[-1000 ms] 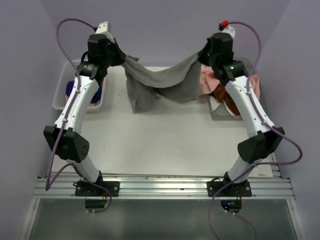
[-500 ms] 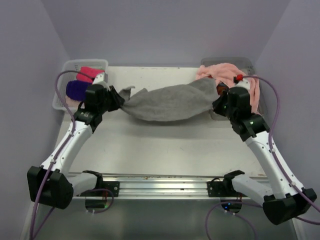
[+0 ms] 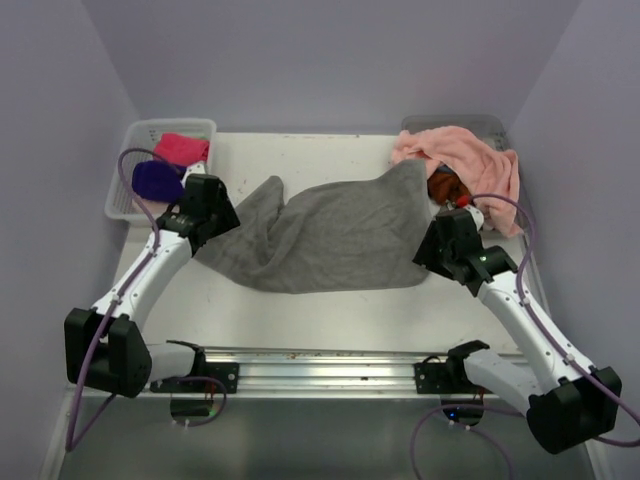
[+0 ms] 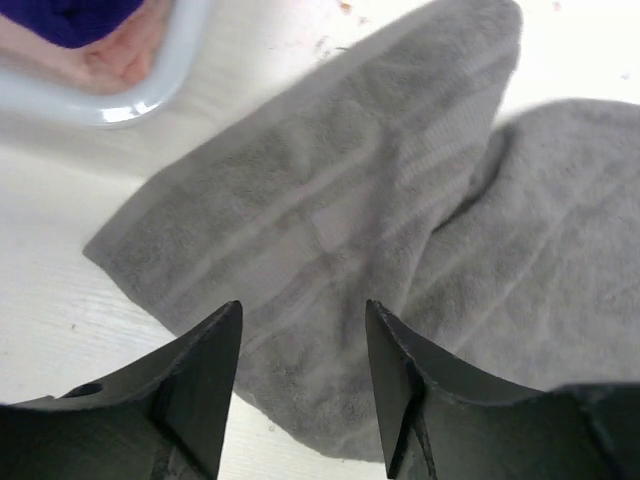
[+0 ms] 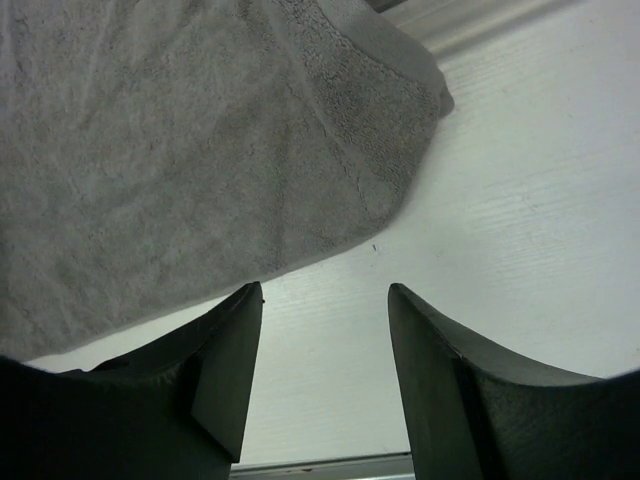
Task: Roll the towels
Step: Flatten the towel
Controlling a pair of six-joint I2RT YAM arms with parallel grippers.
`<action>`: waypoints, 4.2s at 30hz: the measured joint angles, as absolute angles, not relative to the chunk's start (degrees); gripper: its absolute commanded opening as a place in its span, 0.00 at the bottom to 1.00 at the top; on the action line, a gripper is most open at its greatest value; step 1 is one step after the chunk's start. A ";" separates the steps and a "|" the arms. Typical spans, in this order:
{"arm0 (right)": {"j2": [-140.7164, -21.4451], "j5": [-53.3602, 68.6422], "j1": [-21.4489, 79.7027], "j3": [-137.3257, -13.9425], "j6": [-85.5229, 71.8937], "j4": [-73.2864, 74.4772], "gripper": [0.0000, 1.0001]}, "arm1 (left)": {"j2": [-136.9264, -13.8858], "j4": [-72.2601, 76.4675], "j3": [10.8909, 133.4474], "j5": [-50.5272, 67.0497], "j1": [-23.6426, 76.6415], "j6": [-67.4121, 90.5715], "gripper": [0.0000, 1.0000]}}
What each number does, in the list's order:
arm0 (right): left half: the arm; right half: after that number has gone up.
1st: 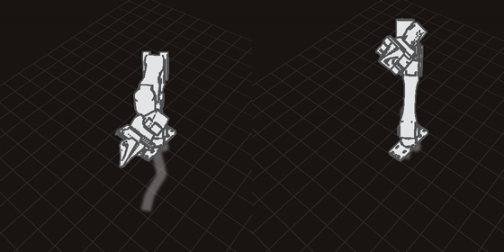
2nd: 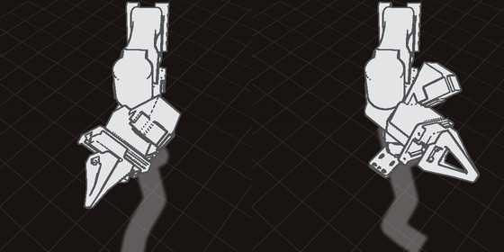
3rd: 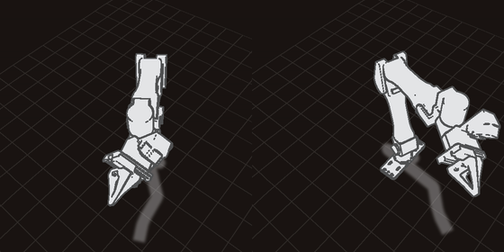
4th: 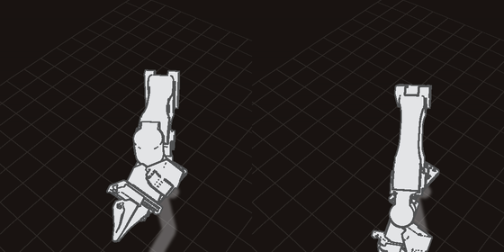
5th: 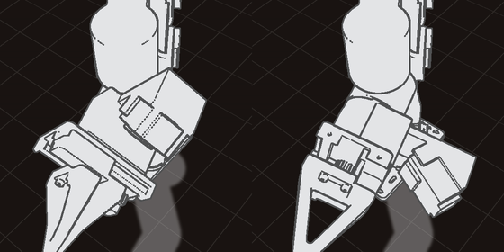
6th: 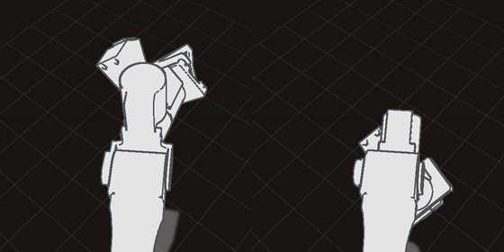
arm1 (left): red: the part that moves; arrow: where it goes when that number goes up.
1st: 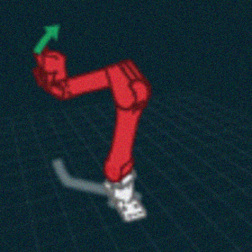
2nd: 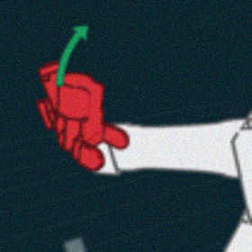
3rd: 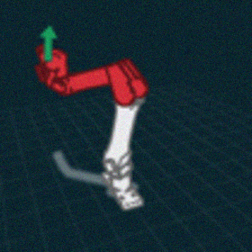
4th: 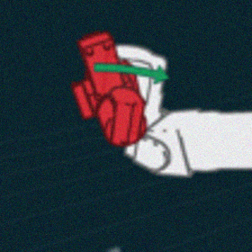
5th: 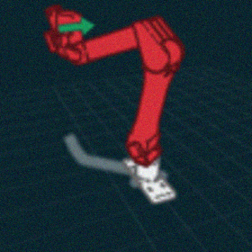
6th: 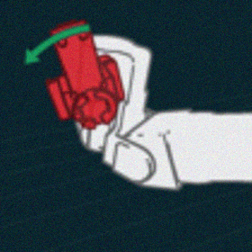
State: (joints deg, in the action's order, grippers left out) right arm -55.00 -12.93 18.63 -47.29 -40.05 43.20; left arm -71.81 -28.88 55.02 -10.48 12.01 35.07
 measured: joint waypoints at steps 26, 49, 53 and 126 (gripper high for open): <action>-63.79 -7.70 18.63 -44.01 -40.53 33.32 0.54 | -88.23 -28.73 47.24 -22.96 5.37 43.51 0.66; -63.79 -7.92 17.85 -40.86 -42.37 33.61 0.61 | -82.17 -25.98 46.48 -25.26 5.30 45.98 0.00; -63.79 -7.66 15.07 -37.76 -43.42 33.12 0.61 | -72.49 -28.10 45.65 -27.90 5.30 46.96 0.00; -65.60 -16.53 24.27 -33.04 -55.00 24.91 0.00 | -63.68 -32.36 51.18 -24.25 -4.64 44.49 0.00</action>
State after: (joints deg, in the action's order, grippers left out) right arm -65.60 -16.53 24.27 -33.04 -55.00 24.91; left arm -63.68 -32.36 51.18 -24.25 -4.64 44.49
